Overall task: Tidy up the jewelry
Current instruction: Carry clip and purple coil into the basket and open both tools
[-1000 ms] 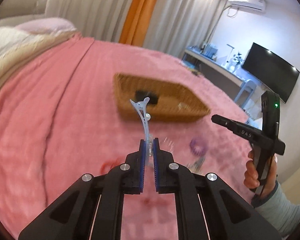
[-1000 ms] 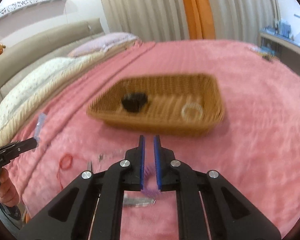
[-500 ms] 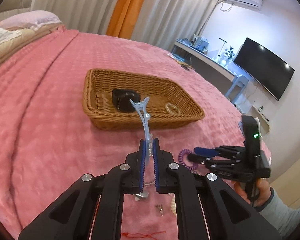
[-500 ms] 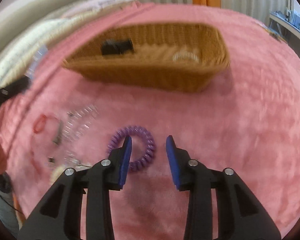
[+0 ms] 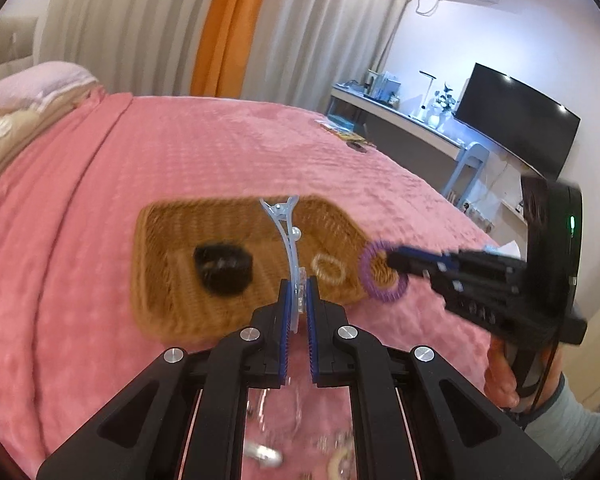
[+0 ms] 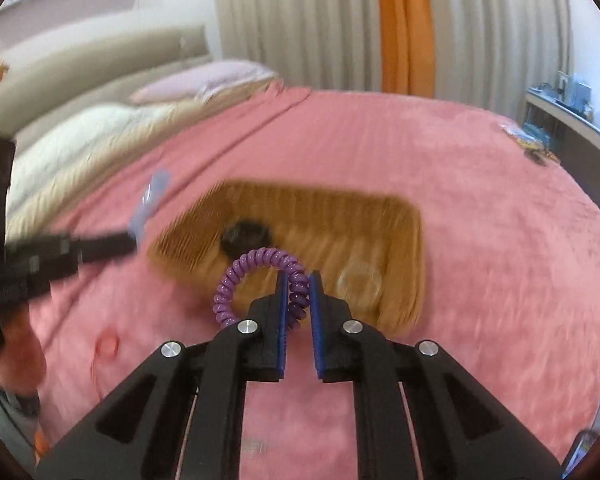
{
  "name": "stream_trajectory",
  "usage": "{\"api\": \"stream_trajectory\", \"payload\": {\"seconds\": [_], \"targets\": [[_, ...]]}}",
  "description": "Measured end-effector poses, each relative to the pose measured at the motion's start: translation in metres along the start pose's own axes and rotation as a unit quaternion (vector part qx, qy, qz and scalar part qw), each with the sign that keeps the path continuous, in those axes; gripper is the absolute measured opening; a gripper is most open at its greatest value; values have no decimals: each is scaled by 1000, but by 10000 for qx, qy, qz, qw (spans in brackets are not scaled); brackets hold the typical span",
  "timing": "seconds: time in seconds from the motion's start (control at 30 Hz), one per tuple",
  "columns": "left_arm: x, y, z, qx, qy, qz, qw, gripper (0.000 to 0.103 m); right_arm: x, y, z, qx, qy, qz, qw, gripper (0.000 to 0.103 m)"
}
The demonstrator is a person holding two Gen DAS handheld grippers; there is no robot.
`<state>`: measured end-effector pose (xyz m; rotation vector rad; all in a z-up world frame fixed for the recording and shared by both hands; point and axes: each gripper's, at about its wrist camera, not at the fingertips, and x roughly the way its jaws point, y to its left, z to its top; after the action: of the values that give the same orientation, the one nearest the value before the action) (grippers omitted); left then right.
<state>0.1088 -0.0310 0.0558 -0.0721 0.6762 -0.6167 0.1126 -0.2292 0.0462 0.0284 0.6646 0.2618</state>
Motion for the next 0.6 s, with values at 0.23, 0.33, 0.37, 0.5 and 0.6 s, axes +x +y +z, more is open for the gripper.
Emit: {"api": "stream_trajectory", "payload": {"seconds": [0.23,0.33,0.37,0.5,0.6], "targets": [[65,7,13,-92,478,-159,9987,5,64,-30,30,361,291,-196,9987,9],[92,14,8,-191,698,-157,9973,5,88,-35,24,408,564,-266,9972,8],[96,13,6,-193,753,-155,9969,6,95,-36,23,402,653,-290,9966,8],[111,14,-2,-117,975,-111,9951,6,107,-37,11,378,852,-376,9949,8],[116,17,-3,-169,1072,-142,9940,7,115,-41,8,399,972,-379,9937,9]]}}
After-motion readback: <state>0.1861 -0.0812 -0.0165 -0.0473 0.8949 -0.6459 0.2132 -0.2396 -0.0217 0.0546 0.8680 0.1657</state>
